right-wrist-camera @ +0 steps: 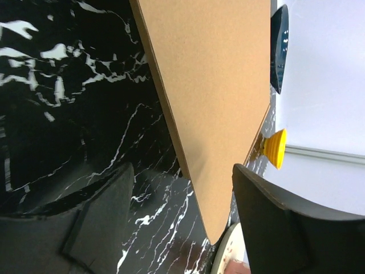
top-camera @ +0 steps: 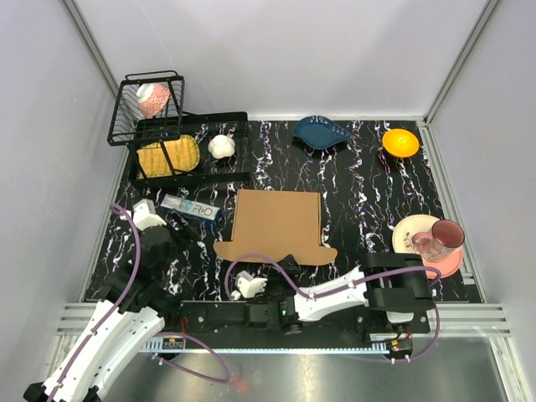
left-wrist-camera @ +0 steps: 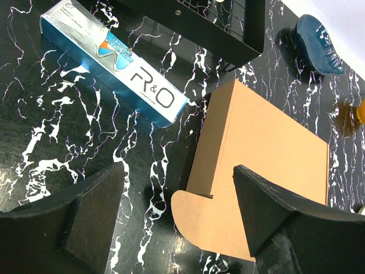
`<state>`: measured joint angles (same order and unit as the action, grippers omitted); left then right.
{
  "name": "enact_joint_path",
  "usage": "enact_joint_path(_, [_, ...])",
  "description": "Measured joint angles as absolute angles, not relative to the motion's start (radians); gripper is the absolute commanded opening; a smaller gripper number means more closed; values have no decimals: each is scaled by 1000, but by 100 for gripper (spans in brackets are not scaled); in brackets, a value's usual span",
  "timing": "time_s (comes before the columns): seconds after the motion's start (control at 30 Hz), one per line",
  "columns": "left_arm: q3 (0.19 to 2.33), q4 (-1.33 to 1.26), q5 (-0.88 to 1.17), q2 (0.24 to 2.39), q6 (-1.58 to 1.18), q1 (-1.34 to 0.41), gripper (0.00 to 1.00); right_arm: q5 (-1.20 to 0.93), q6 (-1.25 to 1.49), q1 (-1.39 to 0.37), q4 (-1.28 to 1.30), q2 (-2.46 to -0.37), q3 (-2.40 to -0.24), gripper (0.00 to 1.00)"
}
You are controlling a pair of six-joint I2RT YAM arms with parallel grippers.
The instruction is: Fold the paper box
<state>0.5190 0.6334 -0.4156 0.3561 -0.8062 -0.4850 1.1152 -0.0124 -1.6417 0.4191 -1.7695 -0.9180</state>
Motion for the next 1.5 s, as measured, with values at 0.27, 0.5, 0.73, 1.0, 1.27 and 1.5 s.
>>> enact_joint_path(0.27, [519, 634, -416, 364, -811, -485, 80, 1124, -105, -1556, 335, -1785, -902, 39])
enact_joint_path(0.5, [519, 635, -416, 364, -810, -485, 80, 1124, -191, -1536, 258, -1779, -877, 24])
enact_joint_path(0.73, [572, 641, -416, 364, -810, -485, 80, 1134, -258, -1534, 233, -1776, -873, 1])
enact_joint_path(1.0, [698, 661, -431, 364, -778, -485, 81, 1115, -282, -1532, 297, -1665, -875, 0])
enact_joint_path(1.27, [864, 663, -484, 380, -722, -485, 83, 898, -227, -1533, 567, -1430, -1058, 0])
enact_joint_path(1.5, [879, 664, -493, 409, -711, -485, 83, 684, -170, -1533, 762, -1351, -1240, 0])
